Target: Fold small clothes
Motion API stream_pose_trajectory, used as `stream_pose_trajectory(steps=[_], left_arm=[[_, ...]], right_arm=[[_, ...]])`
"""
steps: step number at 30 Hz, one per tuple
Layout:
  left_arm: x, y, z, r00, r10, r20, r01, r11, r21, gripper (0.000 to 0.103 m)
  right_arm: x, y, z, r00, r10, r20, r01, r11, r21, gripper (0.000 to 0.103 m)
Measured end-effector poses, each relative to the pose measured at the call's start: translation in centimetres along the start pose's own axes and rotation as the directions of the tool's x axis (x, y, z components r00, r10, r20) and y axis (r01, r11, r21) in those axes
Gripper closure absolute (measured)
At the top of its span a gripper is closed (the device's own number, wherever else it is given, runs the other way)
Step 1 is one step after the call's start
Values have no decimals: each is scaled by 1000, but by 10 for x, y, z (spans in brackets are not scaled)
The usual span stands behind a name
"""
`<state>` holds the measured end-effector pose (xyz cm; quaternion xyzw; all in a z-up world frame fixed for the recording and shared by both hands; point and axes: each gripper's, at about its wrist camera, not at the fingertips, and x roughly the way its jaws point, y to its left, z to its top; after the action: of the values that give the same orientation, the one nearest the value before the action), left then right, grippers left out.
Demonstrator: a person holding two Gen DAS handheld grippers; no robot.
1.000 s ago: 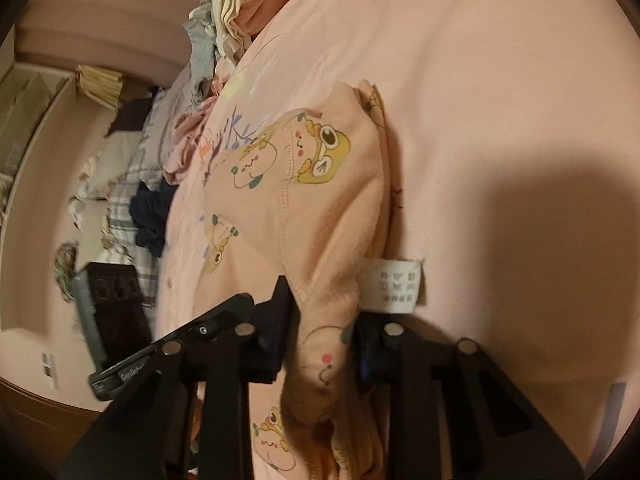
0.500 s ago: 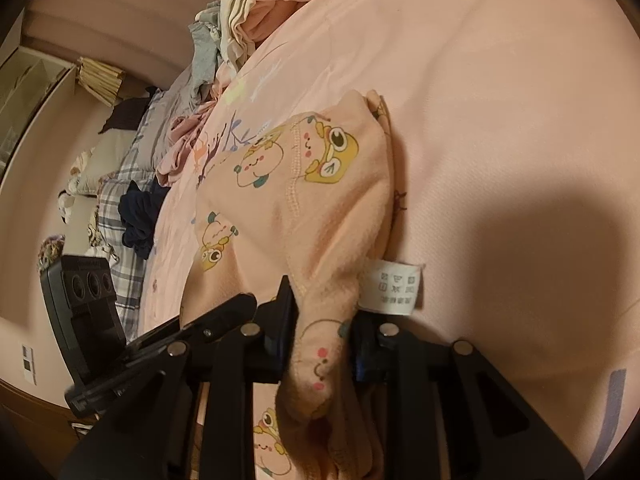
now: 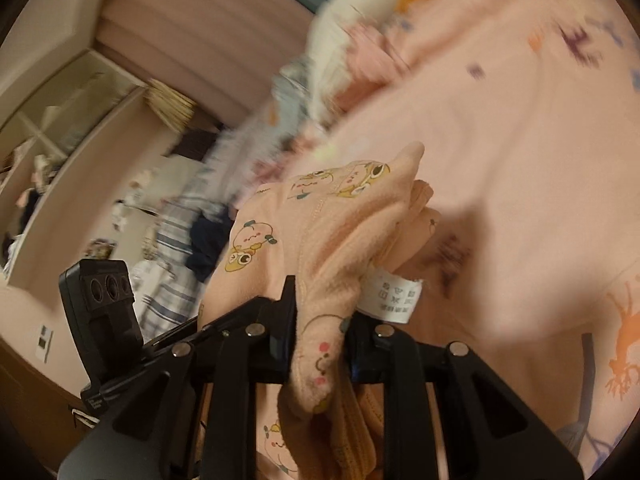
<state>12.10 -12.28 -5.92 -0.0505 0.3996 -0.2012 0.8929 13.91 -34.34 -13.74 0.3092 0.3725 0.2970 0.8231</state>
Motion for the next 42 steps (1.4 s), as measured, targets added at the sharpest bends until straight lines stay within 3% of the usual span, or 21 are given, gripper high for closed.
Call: stream_pose_trajectory(steps=[9,19,24,28,31,34,36,38,42], left_arm=[[-87,23,17,985,79,155,-84,996,28,73],[-101,90,7,981,145,130,-134,987,-86,73],[-79,116,-6,983,160,94,-149,982,-114,73],[-31,150,-29,993,121,-14,-121,977,-174,73],[10,173,-51,989,86,-118,-112,967,-227,73],[47,193,-84,974,50,-219,-113,952,-284,73],[51,202,-97,983,13,-182,-70,948,-310,69],[43,204,-94,984,-1,-178,-53,952,-301,64],[25,207,-92,981,68,-184,-123,944,-305,60]], right_arm=[[-4,99,14,997,64,46,-55,983,-177,82],[63,146,7,994,95,-58,-105,968,-229,82],[100,139,-3,991,62,-118,-88,970,-227,82],[133,112,-16,983,16,-183,-52,980,-192,82],[173,73,-38,958,-46,-283,7,991,-135,82],[202,43,-60,924,-93,-370,61,993,-97,82],[211,30,-75,910,-144,-390,103,987,-124,81],[207,30,-75,919,-130,-373,89,988,-125,77],[191,32,-63,919,-169,-357,137,984,-113,68]])
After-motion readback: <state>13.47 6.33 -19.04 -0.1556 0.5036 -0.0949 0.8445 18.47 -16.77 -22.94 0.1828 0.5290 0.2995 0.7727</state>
